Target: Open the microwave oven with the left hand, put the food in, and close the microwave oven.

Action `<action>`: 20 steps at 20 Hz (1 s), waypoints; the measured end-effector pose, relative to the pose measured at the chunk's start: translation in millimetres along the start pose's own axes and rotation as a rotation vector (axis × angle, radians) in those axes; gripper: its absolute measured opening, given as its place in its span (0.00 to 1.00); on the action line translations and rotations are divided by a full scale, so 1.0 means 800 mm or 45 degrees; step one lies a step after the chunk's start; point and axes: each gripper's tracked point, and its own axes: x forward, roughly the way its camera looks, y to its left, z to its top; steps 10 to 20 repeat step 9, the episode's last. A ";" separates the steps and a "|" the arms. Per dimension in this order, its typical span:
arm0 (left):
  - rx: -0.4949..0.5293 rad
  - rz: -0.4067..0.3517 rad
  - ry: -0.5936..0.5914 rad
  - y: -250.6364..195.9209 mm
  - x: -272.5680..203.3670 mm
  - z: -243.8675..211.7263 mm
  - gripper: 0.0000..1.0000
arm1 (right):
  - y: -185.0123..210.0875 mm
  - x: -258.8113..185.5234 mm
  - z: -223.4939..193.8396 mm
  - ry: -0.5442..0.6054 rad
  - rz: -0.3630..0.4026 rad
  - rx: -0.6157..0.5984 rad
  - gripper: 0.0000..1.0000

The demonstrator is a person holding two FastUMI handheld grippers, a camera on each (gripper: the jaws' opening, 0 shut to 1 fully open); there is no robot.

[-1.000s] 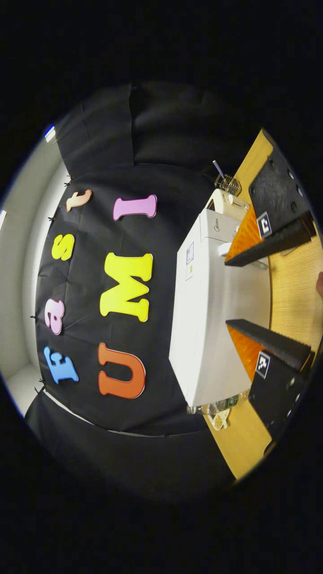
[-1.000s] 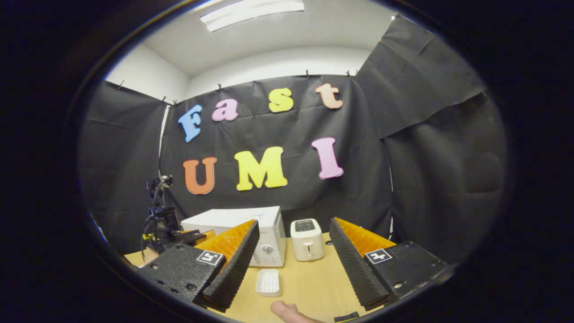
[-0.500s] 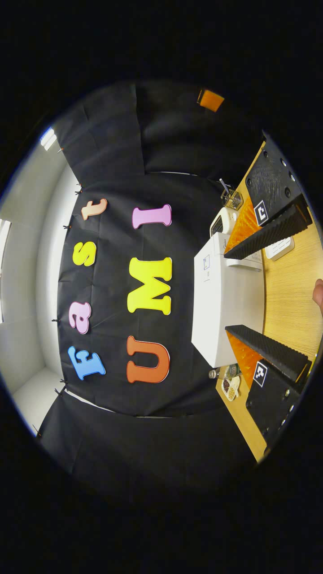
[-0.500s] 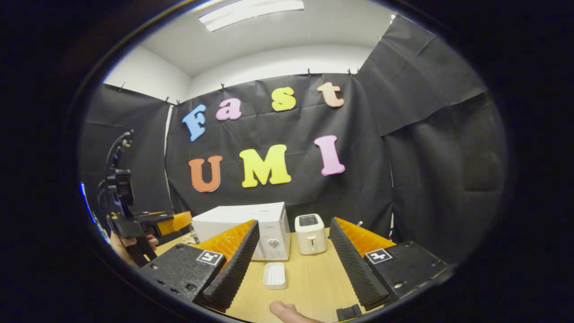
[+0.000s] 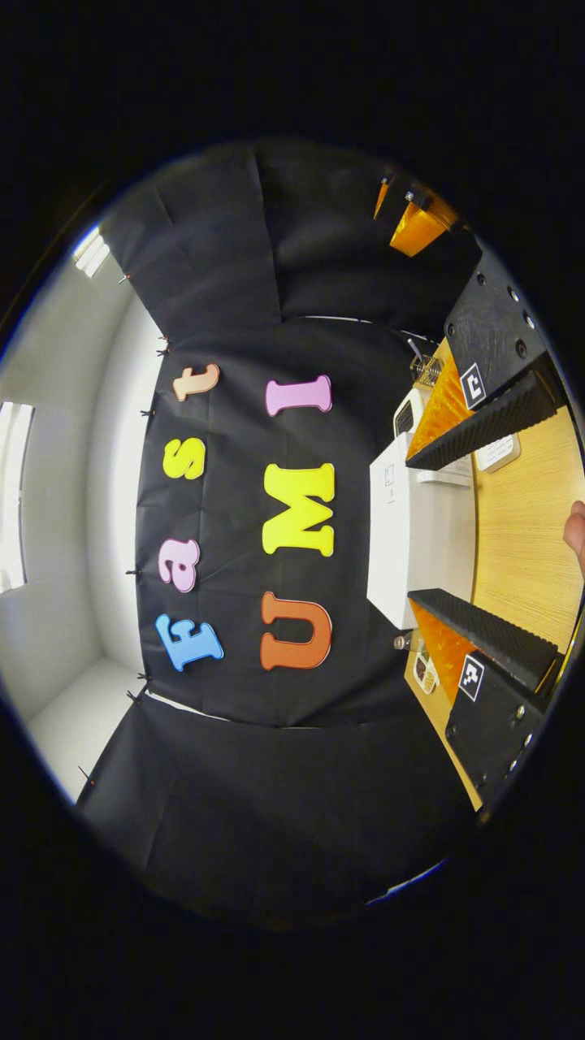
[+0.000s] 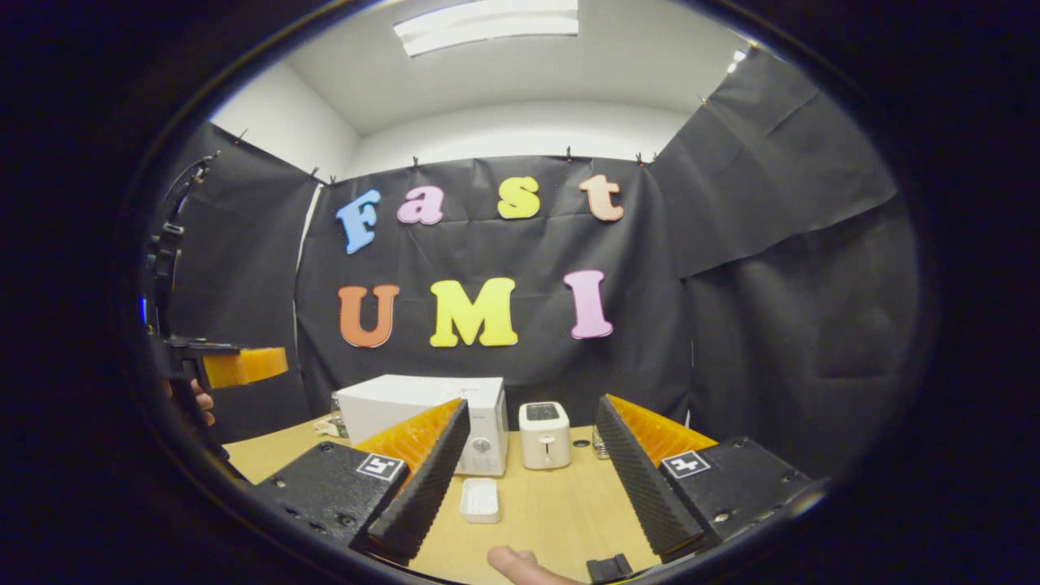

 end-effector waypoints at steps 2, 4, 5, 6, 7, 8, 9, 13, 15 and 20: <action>0.022 0.000 -0.018 0.003 -0.016 0.000 0.93 | 0.004 -0.005 0.001 0.000 0.012 -0.017 1.00; 0.022 0.024 -0.036 0.010 -0.032 -0.003 0.93 | 0.000 -0.008 0.009 -0.023 0.001 -0.004 1.00; 0.014 0.035 -0.043 0.013 -0.038 -0.005 0.93 | 0.002 -0.010 0.007 -0.027 0.000 -0.008 0.89; 0.013 0.040 -0.040 0.016 -0.039 -0.009 0.93 | 0.006 -0.011 0.005 -0.026 0.009 -0.006 1.00; 0.013 0.051 -0.039 0.021 -0.042 -0.014 0.93 | 0.010 -0.012 0.004 -0.024 0.016 -0.003 1.00; 0.022 0.069 -0.047 0.029 -0.045 -0.015 0.93 | 0.013 -0.012 0.003 -0.021 0.021 -0.002 0.89; 0.036 0.078 -0.049 0.033 -0.046 -0.018 0.93 | 0.013 -0.013 0.003 -0.018 0.021 -0.009 0.89; 0.036 0.078 -0.049 0.033 -0.046 -0.018 0.93 | 0.013 -0.013 0.003 -0.018 0.021 -0.009 0.89; 0.036 0.078 -0.049 0.033 -0.046 -0.018 0.93 | 0.013 -0.013 0.003 -0.018 0.021 -0.009 0.89; 0.036 0.078 -0.049 0.033 -0.046 -0.018 0.93 | 0.013 -0.013 0.003 -0.018 0.021 -0.009 0.89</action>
